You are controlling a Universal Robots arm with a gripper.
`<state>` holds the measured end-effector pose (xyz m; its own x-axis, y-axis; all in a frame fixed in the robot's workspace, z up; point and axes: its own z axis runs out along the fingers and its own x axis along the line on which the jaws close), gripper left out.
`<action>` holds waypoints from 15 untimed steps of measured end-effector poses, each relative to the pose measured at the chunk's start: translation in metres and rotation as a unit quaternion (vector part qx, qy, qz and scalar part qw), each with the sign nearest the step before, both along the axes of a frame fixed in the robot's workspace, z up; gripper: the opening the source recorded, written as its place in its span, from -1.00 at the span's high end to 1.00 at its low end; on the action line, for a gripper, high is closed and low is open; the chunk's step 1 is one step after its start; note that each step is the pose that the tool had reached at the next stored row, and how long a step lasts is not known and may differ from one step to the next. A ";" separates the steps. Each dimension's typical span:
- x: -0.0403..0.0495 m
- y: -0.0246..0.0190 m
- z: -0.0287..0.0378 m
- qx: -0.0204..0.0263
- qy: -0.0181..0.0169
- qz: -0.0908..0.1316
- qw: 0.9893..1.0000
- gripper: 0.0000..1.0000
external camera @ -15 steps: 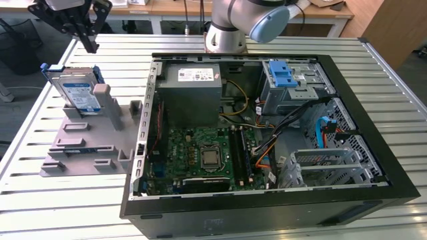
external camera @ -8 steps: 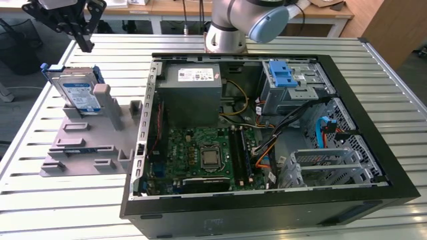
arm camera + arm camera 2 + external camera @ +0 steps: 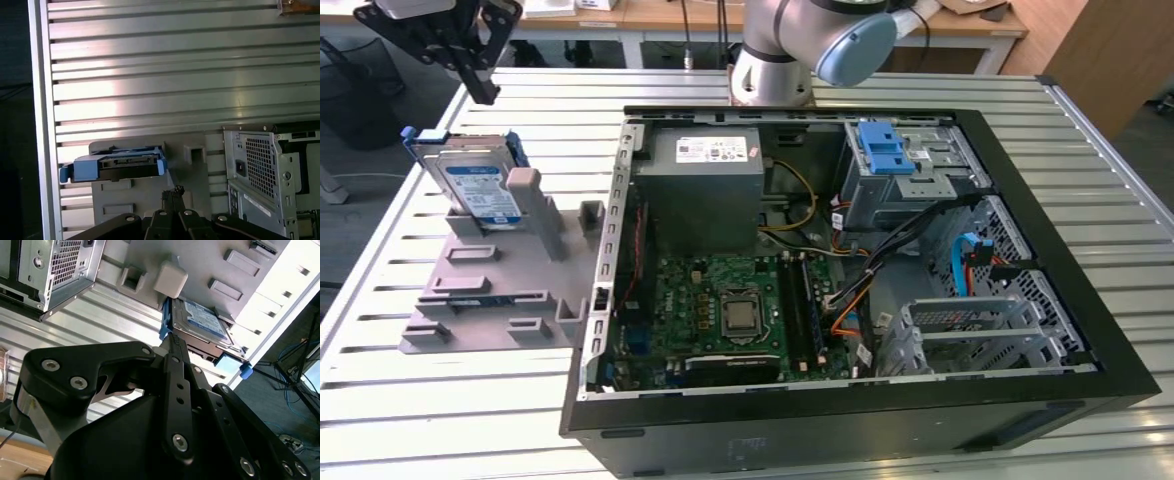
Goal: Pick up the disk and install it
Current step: 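Reach for the disk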
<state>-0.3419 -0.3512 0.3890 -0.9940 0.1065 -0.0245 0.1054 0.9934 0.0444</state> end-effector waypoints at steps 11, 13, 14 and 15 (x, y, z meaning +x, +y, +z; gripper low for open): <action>-0.0089 0.0003 -0.0003 0.000 0.000 -0.001 1.000 0.79; -0.0123 0.0005 -0.0004 0.000 0.000 -0.001 1.000 0.79; -0.0142 0.0007 -0.0004 0.000 0.000 -0.001 1.000 0.79; -0.0159 0.0008 -0.0005 0.000 0.000 -0.001 1.000 0.79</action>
<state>-0.3578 -0.3503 0.3885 -0.9937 0.1095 -0.0245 0.1083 0.9931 0.0444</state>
